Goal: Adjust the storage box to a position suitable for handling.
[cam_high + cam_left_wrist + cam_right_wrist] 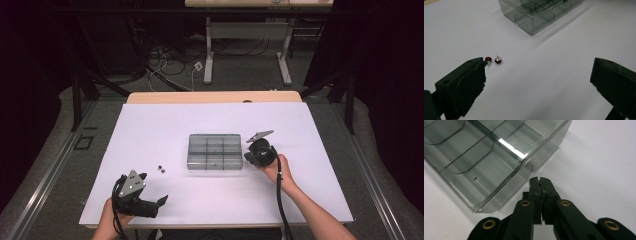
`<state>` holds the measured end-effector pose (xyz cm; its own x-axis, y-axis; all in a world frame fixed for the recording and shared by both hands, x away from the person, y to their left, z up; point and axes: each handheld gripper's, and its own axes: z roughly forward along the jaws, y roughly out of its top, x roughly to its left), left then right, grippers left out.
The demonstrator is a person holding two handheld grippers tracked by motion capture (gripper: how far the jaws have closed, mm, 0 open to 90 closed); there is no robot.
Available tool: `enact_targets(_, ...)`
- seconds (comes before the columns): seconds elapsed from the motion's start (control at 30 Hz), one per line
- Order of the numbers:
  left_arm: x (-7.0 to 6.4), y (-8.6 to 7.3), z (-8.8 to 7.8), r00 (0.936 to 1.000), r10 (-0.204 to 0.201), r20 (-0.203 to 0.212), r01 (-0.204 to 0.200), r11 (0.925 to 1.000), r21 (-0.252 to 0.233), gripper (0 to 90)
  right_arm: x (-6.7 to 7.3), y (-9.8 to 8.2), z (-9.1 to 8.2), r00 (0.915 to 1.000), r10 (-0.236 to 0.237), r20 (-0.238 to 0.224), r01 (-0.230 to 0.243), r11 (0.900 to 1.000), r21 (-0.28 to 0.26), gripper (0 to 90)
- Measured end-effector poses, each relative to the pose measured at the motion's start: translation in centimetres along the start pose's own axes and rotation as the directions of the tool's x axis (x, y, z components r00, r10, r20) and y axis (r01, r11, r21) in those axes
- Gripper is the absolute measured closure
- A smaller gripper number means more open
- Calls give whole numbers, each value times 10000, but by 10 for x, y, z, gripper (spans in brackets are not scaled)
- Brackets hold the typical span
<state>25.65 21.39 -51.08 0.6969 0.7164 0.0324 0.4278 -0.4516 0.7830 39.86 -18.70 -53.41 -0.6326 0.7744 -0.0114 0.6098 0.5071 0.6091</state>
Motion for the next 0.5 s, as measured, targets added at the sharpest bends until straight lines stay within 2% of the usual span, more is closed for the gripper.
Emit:
enact_targets(0.07,0,0,0,10000,28,-24,-28,10000,16,2,1,0,-2,9999,103,10,-103,9999,-74,878)
enact_targets(0.1,0,0,0,10000,32,-22,-32,10000,26,2,2,-3,-5,9999,46,-144,-50,9995,-304,867)
enact_targets(0.17,1,0,1,10000,49,4,-49,10000,39,2,2,-4,-7,9997,43,-243,-52,9994,-354,860)
enact_targets(0.3,1,0,1,10000,47,28,-47,10000,83,2,6,-11,-16,9985,201,-508,-203,9998,-39,804)
enact_targets(0.4,1,0,1,10000,59,21,-60,9999,147,2,9,-14,-16,9979,206,-607,-224,9993,-290,783)
enact_targets(0.47,1,0,1,10000,34,24,-34,9999,134,2,12,-15,-23,9977,-93,-666,116,9994,338,746)
enact_targets(0.5,0,0,1,10000,8,-1,-8,10000,99,2,15,-17,-24,9966,-41,-827,72,9993,364,724)
